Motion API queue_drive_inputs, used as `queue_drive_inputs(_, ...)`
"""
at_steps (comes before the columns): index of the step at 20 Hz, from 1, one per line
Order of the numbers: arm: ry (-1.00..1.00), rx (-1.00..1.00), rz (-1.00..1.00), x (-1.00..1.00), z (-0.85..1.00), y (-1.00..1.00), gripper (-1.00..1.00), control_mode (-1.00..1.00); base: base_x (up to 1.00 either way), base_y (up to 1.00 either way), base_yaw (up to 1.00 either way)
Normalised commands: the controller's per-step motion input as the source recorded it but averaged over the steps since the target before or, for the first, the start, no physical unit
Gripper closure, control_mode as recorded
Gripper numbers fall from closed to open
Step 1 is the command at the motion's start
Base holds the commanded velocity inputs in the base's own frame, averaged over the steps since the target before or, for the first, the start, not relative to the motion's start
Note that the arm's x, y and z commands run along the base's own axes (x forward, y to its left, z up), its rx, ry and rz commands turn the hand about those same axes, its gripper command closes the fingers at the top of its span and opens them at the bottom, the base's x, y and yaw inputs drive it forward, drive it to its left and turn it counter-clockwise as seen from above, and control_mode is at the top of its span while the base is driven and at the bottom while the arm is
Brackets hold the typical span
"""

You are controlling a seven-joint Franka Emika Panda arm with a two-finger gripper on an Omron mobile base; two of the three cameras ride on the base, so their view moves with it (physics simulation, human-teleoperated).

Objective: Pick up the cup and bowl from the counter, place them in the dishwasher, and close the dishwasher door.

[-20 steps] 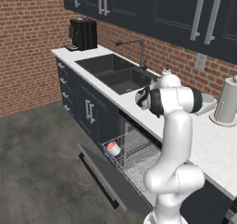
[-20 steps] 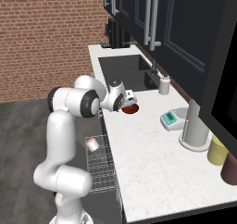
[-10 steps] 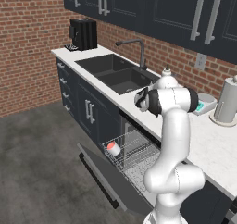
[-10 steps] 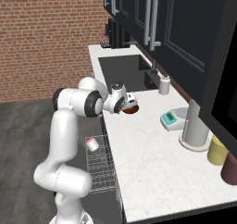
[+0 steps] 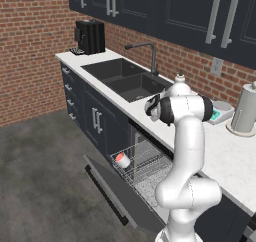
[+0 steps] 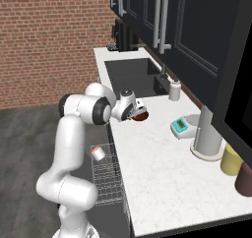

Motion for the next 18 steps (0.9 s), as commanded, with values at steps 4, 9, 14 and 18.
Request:
queue_drive_inputs(4, 0.0, 0.0, 0.01, 0.06, 0.0, 0.0, 1.0, -1.0, 0.0, 0.0, 0.0)
queue_drive_inputs(9, -0.07, 0.0, 0.0, -0.27, 0.06, 0.22, 1.0, -1.0, 0.0, 0.0, 0.0)
queue_drive_inputs(14, -0.1, 0.0, 0.0, -0.96, 0.32, 0.91, 1.0, -1.0, 0.0, 0.0, 0.0)
queue_drive_inputs(18, 0.0, 0.0, 0.0, -0.98, 0.26, 1.0, 1.0, -1.0, 0.0, 0.0, 0.0)
